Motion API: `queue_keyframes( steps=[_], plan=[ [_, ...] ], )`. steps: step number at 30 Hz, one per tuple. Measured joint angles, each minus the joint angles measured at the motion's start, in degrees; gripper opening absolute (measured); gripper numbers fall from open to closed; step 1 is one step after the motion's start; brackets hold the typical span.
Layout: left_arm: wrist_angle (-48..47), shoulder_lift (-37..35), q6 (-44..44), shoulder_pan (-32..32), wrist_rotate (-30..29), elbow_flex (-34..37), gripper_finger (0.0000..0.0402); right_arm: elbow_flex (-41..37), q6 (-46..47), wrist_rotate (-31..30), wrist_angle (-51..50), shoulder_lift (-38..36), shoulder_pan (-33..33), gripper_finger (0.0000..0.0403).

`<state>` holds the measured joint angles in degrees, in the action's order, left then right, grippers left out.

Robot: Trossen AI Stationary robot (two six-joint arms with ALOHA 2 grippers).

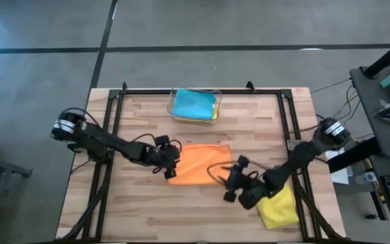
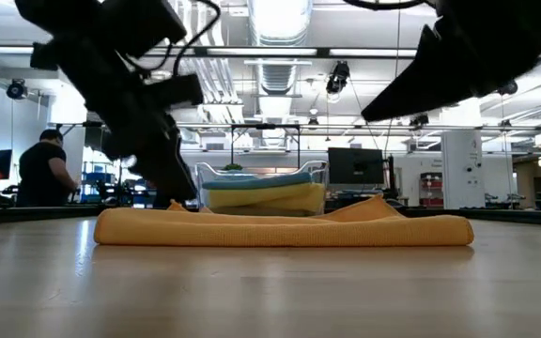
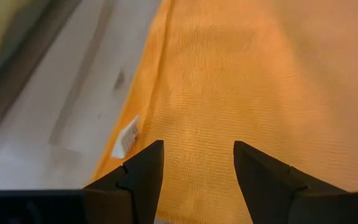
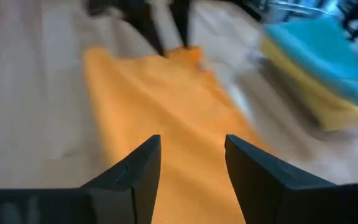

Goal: Fold microfiber towels
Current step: Fold the orange microfiber cloth

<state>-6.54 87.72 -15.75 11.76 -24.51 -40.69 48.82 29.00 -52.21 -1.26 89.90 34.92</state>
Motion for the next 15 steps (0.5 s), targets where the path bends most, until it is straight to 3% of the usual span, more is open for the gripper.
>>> queue_keyframes(
  steps=[3,9,15],
  plan=[
    [0.5,2.9,0.0,-0.3,-1.2,0.0,0.0178,0.3,4.8,1.8,4.1,5.2,0.3,0.0170],
    [-0.1,5.1,0.2,-1.3,-9.3,0.1,0.0178,0.2,17.2,5.8,-0.6,12.3,0.0,0.0153],
    [-0.5,5.1,1.7,-3.9,-11.3,0.2,0.0178,0.3,21.6,8.7,-2.5,14.3,0.3,0.0128]
  ],
)
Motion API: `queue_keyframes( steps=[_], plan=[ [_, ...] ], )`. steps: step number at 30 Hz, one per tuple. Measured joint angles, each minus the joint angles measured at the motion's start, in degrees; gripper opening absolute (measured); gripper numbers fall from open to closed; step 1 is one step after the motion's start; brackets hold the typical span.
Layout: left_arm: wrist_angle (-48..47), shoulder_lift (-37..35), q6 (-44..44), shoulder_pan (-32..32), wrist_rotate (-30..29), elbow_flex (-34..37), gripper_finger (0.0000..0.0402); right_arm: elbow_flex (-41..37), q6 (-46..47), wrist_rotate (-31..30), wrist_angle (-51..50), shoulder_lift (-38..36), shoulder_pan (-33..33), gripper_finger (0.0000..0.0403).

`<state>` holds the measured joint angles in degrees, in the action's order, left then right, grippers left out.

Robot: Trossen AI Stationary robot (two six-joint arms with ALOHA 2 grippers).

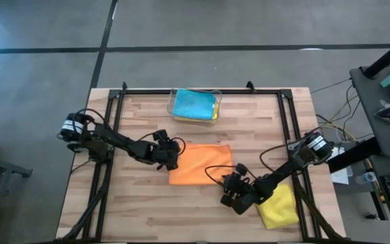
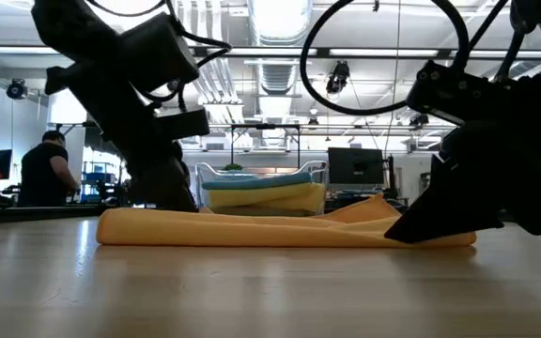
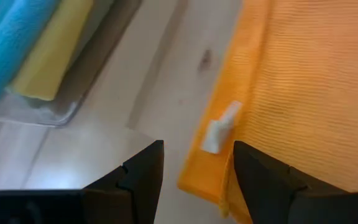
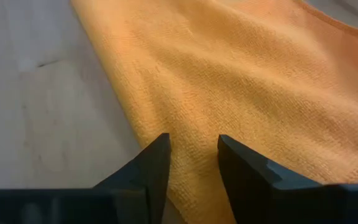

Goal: Fold microfiber towels
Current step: Fold the orange microfiber cloth

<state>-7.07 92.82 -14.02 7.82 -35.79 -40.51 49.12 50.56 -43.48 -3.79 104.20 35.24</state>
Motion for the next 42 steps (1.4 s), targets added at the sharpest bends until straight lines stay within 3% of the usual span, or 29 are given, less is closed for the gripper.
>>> queue_keyframes(
  steps=[8,12,16,26,29,35,42],
  plan=[
    [-0.4,-2.1,3.7,-3.0,0.2,0.0,0.0178,0.0,-0.1,1.1,-0.3,-0.5,0.2,0.0104],
    [0.6,-7.8,3.9,-0.4,5.3,-1.2,0.0178,0.0,-0.1,1.3,-0.4,-0.5,0.2,0.0098],
    [0.0,-10.9,4.0,3.3,5.5,-0.1,0.0178,0.0,-0.1,1.4,-0.3,-0.5,0.2,0.0093],
    [0.9,-4.7,-0.9,4.3,8.0,2.7,0.0178,0.0,0.5,1.5,-0.2,-0.5,0.3,0.0084],
    [0.6,-2.2,-1.0,4.2,6.8,3.2,0.0178,0.0,0.5,1.5,-0.2,-0.5,0.3,0.0087],
    [1.0,0.8,-0.6,2.2,-2.7,3.4,0.0178,0.0,0.5,1.5,-0.2,-0.5,0.4,0.0084],
    [0.4,0.3,1.0,0.8,-1.9,3.2,0.0178,0.0,0.9,1.5,-0.2,-0.5,0.5,0.0080]
  ],
)
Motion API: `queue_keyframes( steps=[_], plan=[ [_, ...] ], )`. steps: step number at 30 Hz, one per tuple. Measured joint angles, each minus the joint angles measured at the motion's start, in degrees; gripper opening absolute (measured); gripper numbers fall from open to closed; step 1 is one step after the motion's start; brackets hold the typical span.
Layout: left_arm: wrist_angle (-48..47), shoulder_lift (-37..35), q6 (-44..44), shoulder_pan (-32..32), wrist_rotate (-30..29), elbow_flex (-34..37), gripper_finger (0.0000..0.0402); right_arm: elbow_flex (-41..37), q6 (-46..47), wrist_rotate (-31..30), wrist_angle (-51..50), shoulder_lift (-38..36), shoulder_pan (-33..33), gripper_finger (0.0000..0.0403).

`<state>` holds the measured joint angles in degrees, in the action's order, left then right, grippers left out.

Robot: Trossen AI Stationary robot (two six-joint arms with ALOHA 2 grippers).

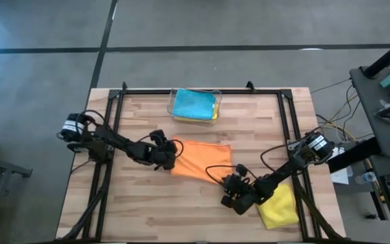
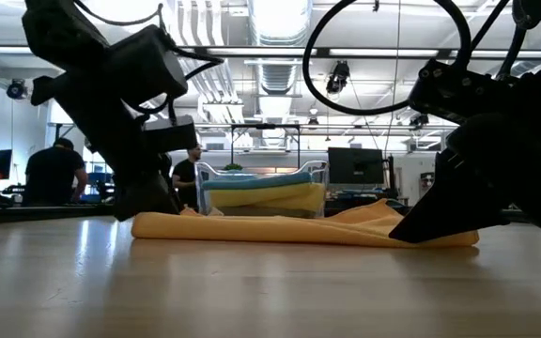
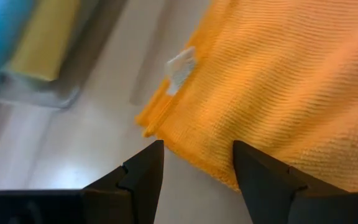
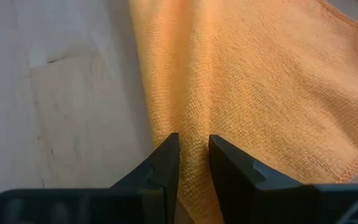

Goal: Fold microfiber towels
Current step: Fold the orange microfiber cloth

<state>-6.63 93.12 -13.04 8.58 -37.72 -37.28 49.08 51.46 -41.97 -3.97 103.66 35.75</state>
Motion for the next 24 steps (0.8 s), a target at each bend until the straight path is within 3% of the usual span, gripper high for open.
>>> queue_keyframes(
  steps=[7,15,20,24],
  plan=[
    [-1.3,-5.7,1.4,0.2,12.1,-0.3,0.0178,0.0,0.0,0.0,-0.1,0.0,0.0,0.0090],
    [-3.5,-15.7,1.4,4.1,12.2,-0.2,0.0178,0.0,0.5,-0.1,-0.2,0.0,0.0,0.0096],
    [-3.3,-18.2,1.8,11.9,12.4,-0.2,0.0178,0.0,0.6,-0.1,-0.2,0.0,0.0,0.0096],
    [-2.8,-15.9,1.4,19.4,11.7,0.0,0.0178,0.0,0.5,-0.1,-0.2,0.0,0.0,0.0096]
  ],
)
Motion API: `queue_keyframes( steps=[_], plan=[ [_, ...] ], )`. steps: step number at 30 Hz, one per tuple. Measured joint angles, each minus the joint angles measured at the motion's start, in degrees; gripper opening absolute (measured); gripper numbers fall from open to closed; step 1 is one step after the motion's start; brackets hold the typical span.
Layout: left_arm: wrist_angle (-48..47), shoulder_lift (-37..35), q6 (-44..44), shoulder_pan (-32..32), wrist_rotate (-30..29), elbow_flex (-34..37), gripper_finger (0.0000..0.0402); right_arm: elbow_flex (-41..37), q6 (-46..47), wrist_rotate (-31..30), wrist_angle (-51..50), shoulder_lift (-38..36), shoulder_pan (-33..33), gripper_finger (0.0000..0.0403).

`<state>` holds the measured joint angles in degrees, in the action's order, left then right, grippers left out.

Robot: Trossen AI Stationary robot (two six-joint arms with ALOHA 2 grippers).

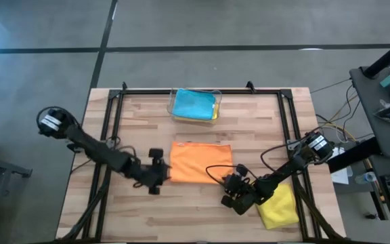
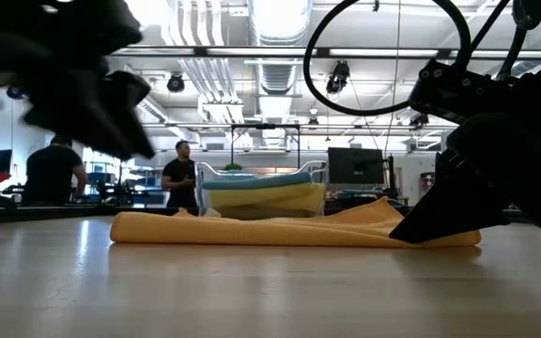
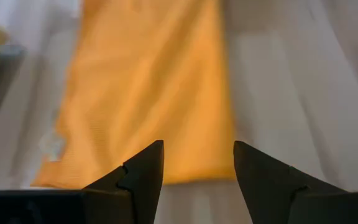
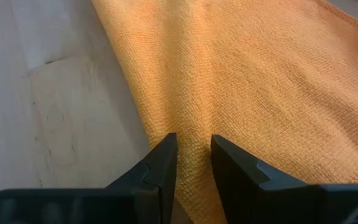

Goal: Fold microfiber towels
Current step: Fold the orange microfiber cloth

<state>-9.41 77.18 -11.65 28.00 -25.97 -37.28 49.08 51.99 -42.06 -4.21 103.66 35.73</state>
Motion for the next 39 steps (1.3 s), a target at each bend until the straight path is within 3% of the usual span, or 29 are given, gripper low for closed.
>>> queue_keyframes(
  steps=[5,12,23,32,35,39],
  plan=[
    [0.0,6.6,0.1,5.9,-4.8,-0.7,0.0178,0.0,0.1,0.0,0.0,0.0,0.0,0.0096],
    [1.1,13.5,0.7,6.2,-5.2,-2.9,0.0178,0.0,0.1,0.0,0.0,0.0,0.0,0.0096],
    [1.5,17.0,1.6,6.2,-4.3,-3.9,0.0178,0.0,0.1,0.0,0.0,0.0,0.0,0.0096],
    [2.0,19.7,1.6,6.2,-8.2,-4.6,0.0177,0.0,0.1,0.0,0.0,0.0,0.0,0.0096],
    [1.8,19.8,2.7,6.2,-9.1,-4.4,0.0161,0.0,0.1,0.0,0.0,0.0,0.0,0.0096],
    [1.8,20.5,3.6,6.2,-9.2,-4.4,0.0111,0.0,0.1,0.0,0.0,-0.1,0.0,0.0096]
  ],
)
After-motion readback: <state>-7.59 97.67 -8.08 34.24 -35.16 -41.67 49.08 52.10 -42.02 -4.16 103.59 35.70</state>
